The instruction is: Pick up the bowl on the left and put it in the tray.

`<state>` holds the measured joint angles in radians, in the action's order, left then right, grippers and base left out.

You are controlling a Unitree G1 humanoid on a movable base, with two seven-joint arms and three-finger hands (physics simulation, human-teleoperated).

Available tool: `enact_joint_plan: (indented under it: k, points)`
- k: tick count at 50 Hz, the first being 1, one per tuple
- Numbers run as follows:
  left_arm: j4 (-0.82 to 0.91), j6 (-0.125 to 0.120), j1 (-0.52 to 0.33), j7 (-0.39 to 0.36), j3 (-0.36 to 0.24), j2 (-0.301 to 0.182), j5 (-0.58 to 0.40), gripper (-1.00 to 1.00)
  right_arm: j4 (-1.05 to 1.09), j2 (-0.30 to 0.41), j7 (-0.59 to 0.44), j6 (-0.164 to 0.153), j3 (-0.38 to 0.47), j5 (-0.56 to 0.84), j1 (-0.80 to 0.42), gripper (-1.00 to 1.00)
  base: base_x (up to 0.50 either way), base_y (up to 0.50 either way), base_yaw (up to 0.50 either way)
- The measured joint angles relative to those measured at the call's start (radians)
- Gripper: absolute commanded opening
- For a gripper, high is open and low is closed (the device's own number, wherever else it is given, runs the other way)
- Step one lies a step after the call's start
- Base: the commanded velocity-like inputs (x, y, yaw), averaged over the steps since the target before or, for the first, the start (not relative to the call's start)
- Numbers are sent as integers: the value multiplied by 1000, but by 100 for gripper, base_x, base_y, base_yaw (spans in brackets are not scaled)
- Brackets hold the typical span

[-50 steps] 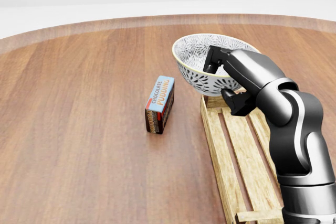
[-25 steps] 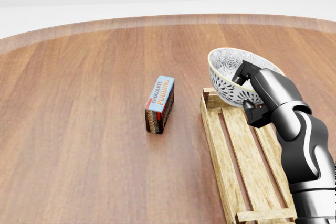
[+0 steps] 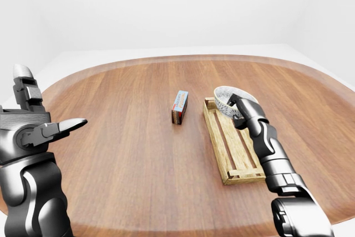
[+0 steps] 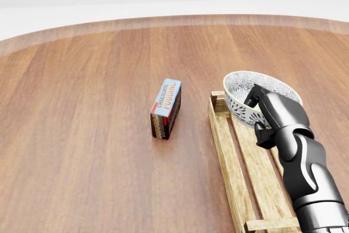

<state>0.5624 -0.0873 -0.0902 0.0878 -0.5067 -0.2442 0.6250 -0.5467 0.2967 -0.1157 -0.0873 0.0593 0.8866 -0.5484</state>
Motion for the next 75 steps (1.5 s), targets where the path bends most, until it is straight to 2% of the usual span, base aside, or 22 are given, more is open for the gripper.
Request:
enact_joint_plan:
  k: [37,52,72,74,75]
  points:
    - [-1,0,-2,1,2,0,-1,100,-177,-20,117,0,-31,54,24,-100,0,0,0]
    - [-2,0,-3,3,0,-2,2,100,-368,-22,209,0,-54,18,-15,-100,0,0,0]
    - [-1,0,-1,0,1,-1,1,100,-477,-26,258,0,-70,-17,-33,-100,0,0,0]
    - [-1,0,-1,0,1,-1,0,100,-481,-27,259,0,-71,-18,-33,36,0,0,0]
    - [-1,0,0,0,1,-1,0,100,-483,-28,261,0,-71,-18,-33,67,0,0,0]
